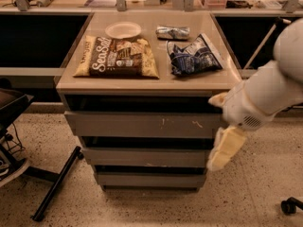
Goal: Open bottom drawer
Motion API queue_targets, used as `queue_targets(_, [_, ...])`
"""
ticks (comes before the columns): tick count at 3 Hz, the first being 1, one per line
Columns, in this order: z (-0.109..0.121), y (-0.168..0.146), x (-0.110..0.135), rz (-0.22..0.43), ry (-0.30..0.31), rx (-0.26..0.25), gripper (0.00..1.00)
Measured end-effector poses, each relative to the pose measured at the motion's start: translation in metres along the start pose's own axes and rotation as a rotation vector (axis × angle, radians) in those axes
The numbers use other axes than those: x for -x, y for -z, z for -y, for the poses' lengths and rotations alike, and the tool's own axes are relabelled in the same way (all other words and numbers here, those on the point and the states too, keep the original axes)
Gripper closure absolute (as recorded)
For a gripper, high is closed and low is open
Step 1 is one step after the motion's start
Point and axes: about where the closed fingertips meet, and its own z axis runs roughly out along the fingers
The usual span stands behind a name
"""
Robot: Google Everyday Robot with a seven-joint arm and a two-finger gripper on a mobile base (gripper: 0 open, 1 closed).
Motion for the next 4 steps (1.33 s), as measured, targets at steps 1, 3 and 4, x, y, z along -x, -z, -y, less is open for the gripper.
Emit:
queue_targets(1, [-0.033,-0.116,-0.001,0.17,-0.092,0.169,0.0])
queue_targets(3, [-0.089,-0.267,-0.002,0.398,-0.344,0.296,0.0])
queue_targets(4, [-0.072,-0.278,-0.002,0.412,-0.37,0.232,0.0])
